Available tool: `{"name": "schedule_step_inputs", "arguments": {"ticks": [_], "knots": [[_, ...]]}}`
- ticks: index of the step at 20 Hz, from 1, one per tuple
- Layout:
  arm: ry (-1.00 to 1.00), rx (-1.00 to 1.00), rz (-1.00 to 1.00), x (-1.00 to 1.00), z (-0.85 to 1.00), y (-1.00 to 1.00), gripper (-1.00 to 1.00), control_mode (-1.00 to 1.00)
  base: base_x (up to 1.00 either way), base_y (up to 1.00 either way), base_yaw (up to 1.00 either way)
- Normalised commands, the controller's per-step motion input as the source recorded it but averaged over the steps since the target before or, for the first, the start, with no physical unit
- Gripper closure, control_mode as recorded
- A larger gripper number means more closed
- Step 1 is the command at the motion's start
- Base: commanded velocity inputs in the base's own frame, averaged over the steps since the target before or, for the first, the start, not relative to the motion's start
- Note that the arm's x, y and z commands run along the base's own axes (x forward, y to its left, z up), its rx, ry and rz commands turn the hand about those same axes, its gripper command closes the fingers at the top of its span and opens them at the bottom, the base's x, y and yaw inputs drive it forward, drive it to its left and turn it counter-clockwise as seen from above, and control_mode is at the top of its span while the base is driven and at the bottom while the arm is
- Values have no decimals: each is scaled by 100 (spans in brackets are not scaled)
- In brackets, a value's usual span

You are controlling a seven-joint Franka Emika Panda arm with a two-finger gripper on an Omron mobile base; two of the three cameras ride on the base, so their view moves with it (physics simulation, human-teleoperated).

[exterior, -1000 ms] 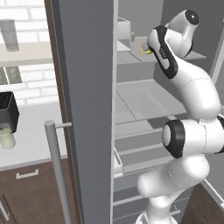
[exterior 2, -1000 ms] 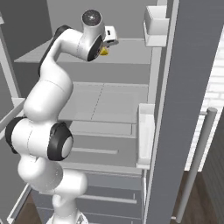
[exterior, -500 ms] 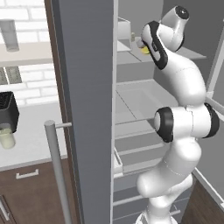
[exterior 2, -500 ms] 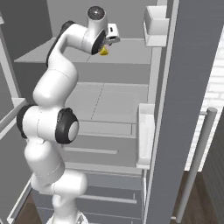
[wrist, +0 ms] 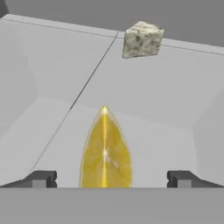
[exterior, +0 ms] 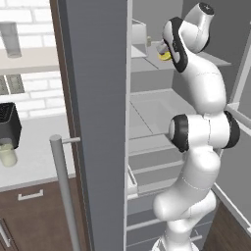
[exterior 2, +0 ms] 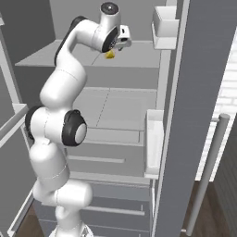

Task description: Grab a lemon wedge from the fridge and one ice cube from the ice bowl, and put them in the glass of lemonade.

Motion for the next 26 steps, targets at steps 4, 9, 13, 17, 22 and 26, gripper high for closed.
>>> {"name": "schedule_step_inputs", "arguments": {"ticks": [4,9,13,17,22,26], "knots": [[8,0,3,7,-12,2,-100,-100,0,0,0],[0,0,2,6,-20,17,-100,-100,0,0,0],[0,0,0,1,-39,16,-100,-100,0,0,0],[-2,0,0,3,-34,7,-100,-100,0,0,0],[-1,0,0,4,-11,0,-100,-100,0,0,0],[0,0,0,0,-9,0,-100,-100,0,0,0]]}}
